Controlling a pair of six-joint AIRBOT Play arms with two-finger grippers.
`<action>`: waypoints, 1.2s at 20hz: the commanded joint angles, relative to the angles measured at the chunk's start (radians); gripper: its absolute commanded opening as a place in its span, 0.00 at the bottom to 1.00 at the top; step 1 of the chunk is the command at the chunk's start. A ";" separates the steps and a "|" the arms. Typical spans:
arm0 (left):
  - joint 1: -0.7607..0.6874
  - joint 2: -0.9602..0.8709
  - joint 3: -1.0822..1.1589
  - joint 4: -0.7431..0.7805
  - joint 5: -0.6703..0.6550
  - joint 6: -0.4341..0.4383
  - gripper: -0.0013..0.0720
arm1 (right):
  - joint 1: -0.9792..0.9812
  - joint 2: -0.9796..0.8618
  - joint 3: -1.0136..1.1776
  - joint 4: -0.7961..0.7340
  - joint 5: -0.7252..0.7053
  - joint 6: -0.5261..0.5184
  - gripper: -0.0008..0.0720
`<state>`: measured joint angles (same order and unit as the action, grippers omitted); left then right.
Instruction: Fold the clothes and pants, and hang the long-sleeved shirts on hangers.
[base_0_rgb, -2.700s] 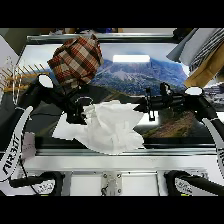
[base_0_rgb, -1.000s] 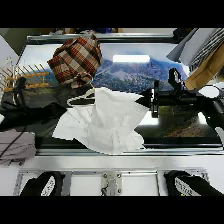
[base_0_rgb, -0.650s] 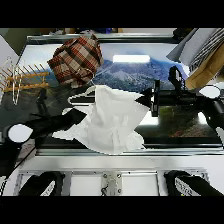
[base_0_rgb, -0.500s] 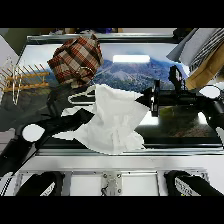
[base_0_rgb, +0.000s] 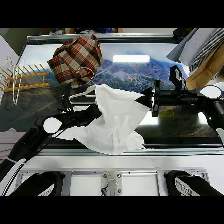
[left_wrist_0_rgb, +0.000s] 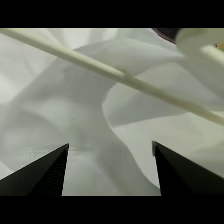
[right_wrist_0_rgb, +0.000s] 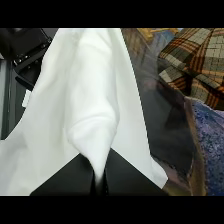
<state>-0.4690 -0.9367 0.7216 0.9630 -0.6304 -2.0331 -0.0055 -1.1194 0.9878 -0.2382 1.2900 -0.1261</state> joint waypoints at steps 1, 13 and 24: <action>-0.005 -0.039 0.005 -0.026 0.009 -0.009 0.79 | 0.001 0.008 0.000 0.000 0.000 0.000 0.02; -0.063 -0.089 0.005 -0.039 0.086 -0.009 0.65 | 0.001 0.011 0.000 0.000 0.000 0.000 0.02; 0.051 -0.005 0.005 0.061 -0.039 0.002 0.04 | 0.001 0.014 0.000 0.000 0.000 0.011 0.02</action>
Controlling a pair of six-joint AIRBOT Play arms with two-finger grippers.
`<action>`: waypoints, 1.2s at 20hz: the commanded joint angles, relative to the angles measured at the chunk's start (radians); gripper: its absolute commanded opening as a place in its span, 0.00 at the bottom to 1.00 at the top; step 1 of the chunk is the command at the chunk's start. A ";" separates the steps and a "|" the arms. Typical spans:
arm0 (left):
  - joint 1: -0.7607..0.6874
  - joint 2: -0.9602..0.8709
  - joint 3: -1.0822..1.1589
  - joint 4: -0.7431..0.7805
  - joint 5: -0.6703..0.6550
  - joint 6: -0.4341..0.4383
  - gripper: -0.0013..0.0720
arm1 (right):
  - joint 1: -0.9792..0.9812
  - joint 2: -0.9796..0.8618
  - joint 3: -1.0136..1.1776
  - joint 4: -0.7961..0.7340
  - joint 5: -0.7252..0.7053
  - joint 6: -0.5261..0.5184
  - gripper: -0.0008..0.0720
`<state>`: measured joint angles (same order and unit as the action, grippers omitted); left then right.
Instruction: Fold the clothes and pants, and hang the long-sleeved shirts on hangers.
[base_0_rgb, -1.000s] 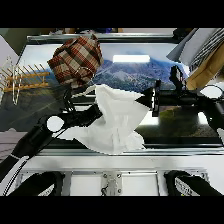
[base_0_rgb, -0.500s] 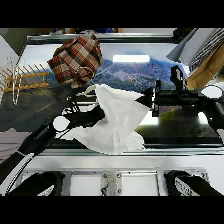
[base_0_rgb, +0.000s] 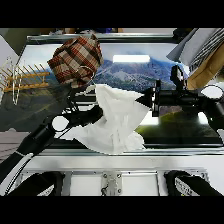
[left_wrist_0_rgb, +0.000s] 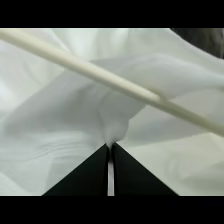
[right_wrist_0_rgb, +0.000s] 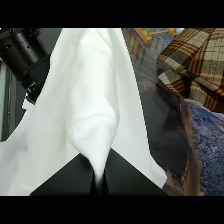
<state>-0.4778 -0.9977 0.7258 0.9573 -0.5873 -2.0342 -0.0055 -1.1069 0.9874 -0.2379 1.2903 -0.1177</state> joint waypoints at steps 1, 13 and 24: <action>0.091 0.085 0.000 0.102 -0.123 0.003 0.04 | 0.001 0.002 0.001 0.000 0.000 0.003 0.02; 0.301 0.232 0.000 0.208 -0.328 0.040 0.04 | 0.002 0.081 0.001 0.008 0.000 0.084 0.02; 0.467 0.224 0.001 0.202 -0.320 0.117 0.04 | 0.001 0.184 0.001 0.006 0.034 0.225 0.02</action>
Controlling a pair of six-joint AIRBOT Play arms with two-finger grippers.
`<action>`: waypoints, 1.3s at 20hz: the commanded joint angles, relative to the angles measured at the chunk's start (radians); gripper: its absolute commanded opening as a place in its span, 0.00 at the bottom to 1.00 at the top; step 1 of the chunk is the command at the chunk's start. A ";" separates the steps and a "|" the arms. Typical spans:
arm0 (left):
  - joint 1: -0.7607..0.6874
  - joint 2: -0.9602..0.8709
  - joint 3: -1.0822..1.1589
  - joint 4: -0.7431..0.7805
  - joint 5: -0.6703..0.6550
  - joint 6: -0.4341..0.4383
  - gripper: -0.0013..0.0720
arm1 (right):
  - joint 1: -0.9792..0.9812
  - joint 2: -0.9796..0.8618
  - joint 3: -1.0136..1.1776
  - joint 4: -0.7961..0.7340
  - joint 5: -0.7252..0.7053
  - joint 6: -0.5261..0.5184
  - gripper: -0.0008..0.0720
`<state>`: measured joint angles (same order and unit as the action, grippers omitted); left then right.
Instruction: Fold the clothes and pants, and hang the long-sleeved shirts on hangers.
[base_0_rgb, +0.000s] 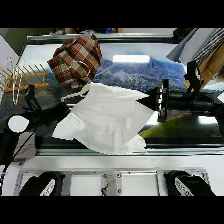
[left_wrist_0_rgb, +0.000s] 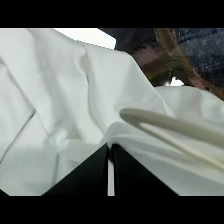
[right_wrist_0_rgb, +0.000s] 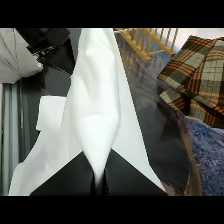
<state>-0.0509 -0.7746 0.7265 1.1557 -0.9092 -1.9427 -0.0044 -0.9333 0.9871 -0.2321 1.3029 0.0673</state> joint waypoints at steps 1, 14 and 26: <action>0.050 0.000 0.000 0.003 0.004 0.028 0.04 | 0.000 0.011 0.001 0.000 0.033 0.039 0.02; 0.084 0.000 0.001 0.001 0.056 0.062 0.04 | 0.000 0.013 0.001 -0.108 0.109 0.081 0.02; 0.076 -0.063 0.207 -0.046 -0.091 0.153 0.04 | 0.001 0.013 0.001 -0.217 0.161 0.125 0.02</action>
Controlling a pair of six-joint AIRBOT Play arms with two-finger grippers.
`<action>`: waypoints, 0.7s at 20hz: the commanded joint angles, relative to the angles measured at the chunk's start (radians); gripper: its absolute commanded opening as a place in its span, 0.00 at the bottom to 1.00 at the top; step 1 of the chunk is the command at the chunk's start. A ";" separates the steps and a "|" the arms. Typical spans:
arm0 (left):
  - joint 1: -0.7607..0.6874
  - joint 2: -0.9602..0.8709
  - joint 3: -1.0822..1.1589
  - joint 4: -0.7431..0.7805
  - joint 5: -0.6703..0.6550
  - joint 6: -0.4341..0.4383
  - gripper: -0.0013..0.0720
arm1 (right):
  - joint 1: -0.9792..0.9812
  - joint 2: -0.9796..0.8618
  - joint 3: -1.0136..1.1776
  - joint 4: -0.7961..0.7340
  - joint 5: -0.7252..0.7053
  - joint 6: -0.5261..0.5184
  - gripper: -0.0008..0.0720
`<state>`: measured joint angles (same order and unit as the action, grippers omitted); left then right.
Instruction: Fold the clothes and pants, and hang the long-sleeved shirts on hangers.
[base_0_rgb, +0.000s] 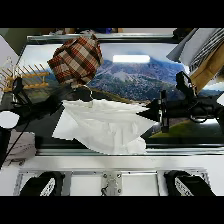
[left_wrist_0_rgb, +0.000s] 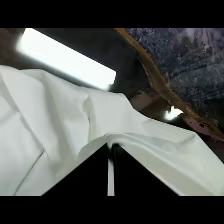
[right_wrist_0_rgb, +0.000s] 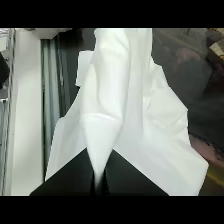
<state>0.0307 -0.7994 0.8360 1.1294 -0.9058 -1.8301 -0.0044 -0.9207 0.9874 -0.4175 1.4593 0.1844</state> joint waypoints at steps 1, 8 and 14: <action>-0.023 -0.069 0.147 -0.040 -0.127 0.075 0.04 | 0.001 0.000 0.001 -0.032 0.003 0.008 0.02; -0.143 -0.275 0.447 -0.057 -0.229 0.130 0.04 | 0.002 0.000 0.001 0.078 -0.014 0.007 0.02; -0.100 -0.371 0.674 -0.058 -0.351 0.166 0.86 | 0.002 0.000 0.001 0.149 -0.015 0.007 0.02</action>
<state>-0.0910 -1.1297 1.4071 1.0725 -1.1969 -1.6814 -0.0036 -0.9207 0.9874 -0.3168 1.4452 0.1917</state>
